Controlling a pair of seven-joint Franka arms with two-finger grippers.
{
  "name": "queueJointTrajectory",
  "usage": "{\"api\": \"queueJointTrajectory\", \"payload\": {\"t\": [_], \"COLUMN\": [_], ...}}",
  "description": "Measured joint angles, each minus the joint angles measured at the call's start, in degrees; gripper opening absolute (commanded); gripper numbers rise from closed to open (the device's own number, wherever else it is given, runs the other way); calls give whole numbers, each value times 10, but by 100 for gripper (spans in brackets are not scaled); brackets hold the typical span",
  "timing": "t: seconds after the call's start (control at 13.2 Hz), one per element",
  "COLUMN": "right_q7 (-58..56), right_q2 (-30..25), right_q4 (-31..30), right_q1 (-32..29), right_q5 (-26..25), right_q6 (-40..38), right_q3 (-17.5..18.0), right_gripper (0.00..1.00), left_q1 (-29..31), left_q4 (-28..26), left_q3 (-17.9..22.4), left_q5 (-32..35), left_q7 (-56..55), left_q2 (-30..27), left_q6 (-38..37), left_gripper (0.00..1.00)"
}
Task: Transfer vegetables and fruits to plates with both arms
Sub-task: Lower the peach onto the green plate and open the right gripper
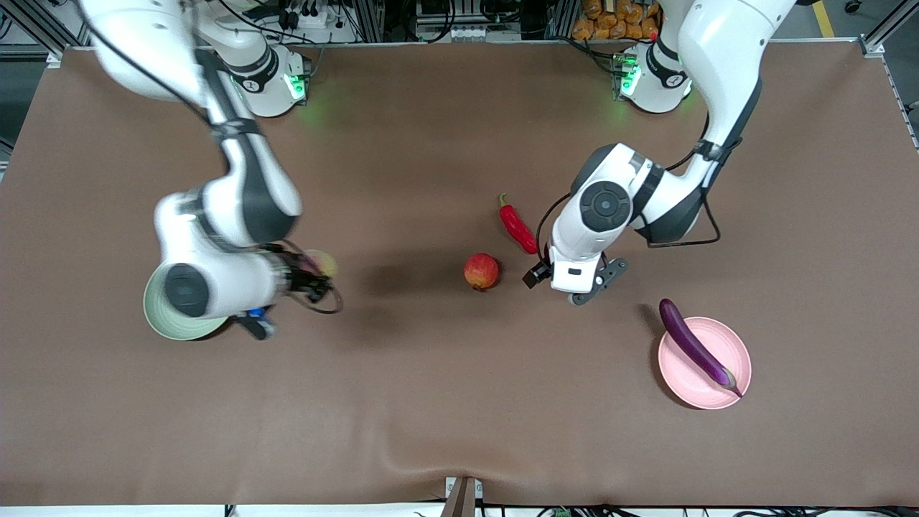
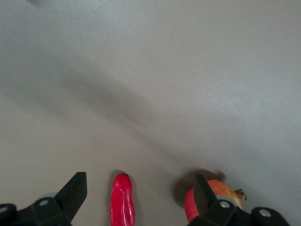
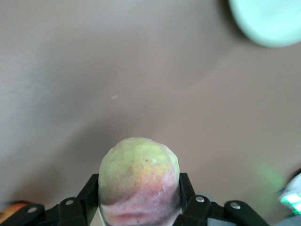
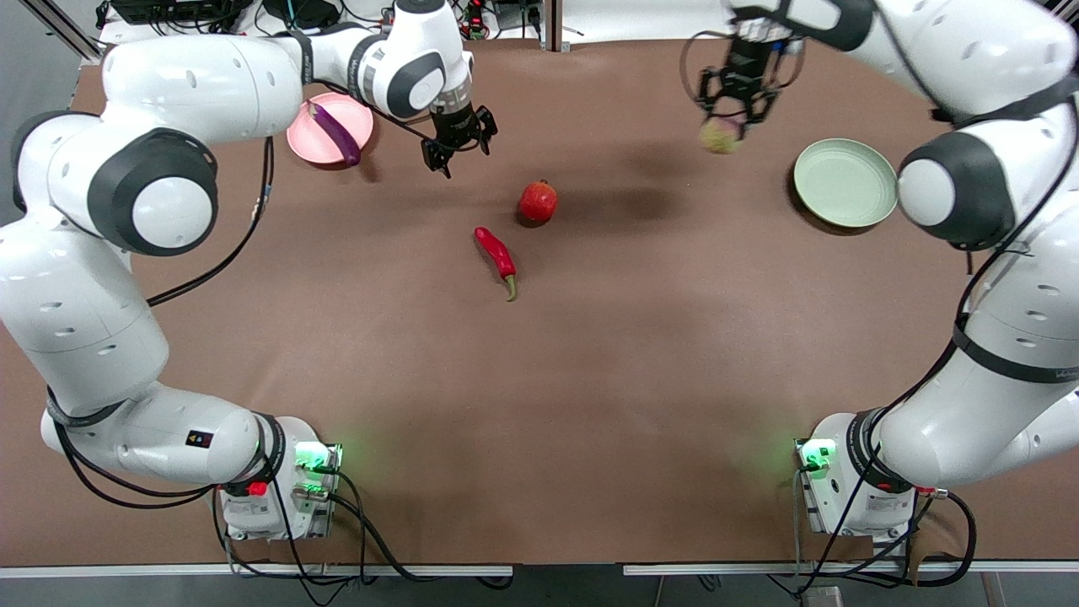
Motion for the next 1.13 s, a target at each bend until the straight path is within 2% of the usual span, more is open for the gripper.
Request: {"api": "queueJointTrajectory", "payload": {"t": [0.38, 0.6, 0.83, 1.06, 1.13], "right_q7": [-208, -347, -436, -490, -494], "right_q2": [-25, -41, -50, -52, -52], "right_q4": [-71, -152, -209, -280, -294], "right_q1": [-86, -150, -207, -233, -235], "right_q5": [-66, -80, -81, -81, -81], "right_q6": [3, 82, 140, 236, 253], "right_q3": [-1, -2, -2, -2, -2], "right_gripper": [0, 0, 0, 0, 11], "left_q1": [-8, -3, 13, 60, 79], "left_q4": [0, 6, 30, 55, 63], "left_q3": [1, 6, 7, 9, 9], "left_q5": [2, 34, 51, 53, 53], "left_q7": [-5, -5, 5, 84, 111], "left_q2": [15, 17, 11, -26, -40], "left_q6": [31, 39, 35, -25, -48], "left_gripper": [100, 100, 100, 100, 100]}}
